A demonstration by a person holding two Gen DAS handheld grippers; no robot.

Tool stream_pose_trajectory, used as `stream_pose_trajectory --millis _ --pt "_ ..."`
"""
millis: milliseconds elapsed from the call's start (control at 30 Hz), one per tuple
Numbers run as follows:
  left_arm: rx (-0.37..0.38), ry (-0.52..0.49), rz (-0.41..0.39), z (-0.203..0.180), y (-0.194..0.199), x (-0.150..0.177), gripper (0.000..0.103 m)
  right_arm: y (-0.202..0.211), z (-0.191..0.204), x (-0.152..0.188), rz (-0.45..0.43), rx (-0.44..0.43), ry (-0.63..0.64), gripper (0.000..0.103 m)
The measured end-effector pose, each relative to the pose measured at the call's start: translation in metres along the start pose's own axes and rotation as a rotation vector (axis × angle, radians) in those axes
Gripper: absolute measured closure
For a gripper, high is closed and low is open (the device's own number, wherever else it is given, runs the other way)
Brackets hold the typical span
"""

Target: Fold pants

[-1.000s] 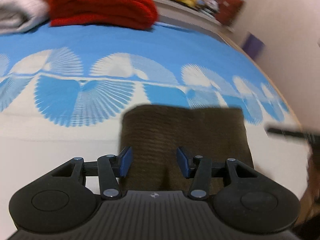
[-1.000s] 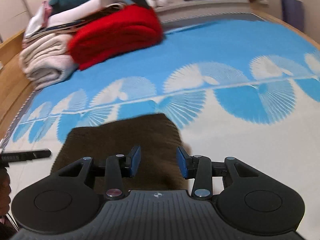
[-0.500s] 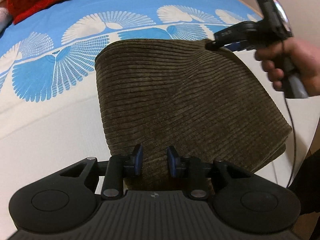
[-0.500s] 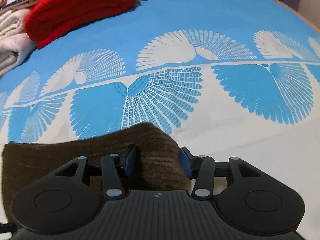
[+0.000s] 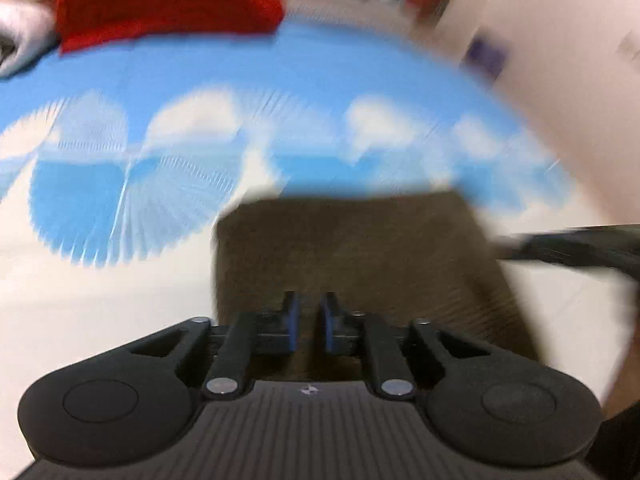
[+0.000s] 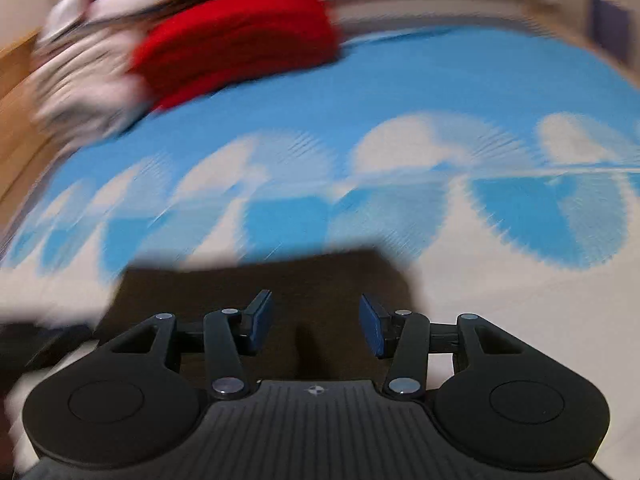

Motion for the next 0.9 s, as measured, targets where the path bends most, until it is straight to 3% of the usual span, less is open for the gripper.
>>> stream_pose_trajectory --millis 100,200,267,333,400,467,533,633,700,867,900 --pt "-0.035 0.034 0.004 0.005 -0.006 0.000 0.096 0.007 0.022 0.056 0.158 -0.045 0.087 0.054" --pt "-0.028 0.069 -0.019 0.005 0.017 -0.006 0.095 0.002 0.018 0.117 0.355 0.062 0.240 0.054" --pt "0.003 0.033 -0.044 -0.004 0.028 -0.007 0.090 0.008 0.020 0.118 0.324 0.070 0.257 0.053" --pt "-0.002 -0.038 0.038 -0.011 0.012 0.014 0.085 0.009 0.012 0.119 0.305 0.064 0.193 0.054" --pt "-0.045 -0.096 -0.002 -0.016 0.017 0.017 0.085 0.007 0.007 0.126 0.305 0.080 0.175 0.052" --pt "-0.083 -0.122 -0.041 -0.024 0.034 0.014 0.075 0.012 0.011 0.124 0.291 0.124 0.171 0.048" --pt "-0.099 -0.140 -0.125 -0.033 0.060 0.009 0.041 0.026 0.017 0.119 0.232 0.192 0.166 0.046" --pt "-0.127 -0.146 -0.267 -0.041 0.111 0.001 0.015 0.059 0.036 0.110 0.093 0.190 0.119 0.037" --pt "-0.127 -0.100 -0.324 -0.040 0.147 -0.002 0.014 0.085 0.046 0.100 -0.018 0.192 0.076 0.014" --pt "-0.218 -0.033 -0.360 -0.029 0.212 0.017 0.011 0.147 0.071 0.093 -0.258 0.148 0.064 0.005" --pt "-0.242 -0.037 -0.341 -0.028 0.217 0.025 0.005 0.155 0.074 0.097 -0.286 0.150 0.080 0.003"
Point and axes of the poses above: each gripper's, at about its wrist camera, not at the fingertips, and y roughly against the way its jaws point, z to its left, x to its underside, the point moved 10 cm from there along -y, roughly the way its jaws point, and after that the axes turned 10 degrees about -x, right-handed, at the moved point
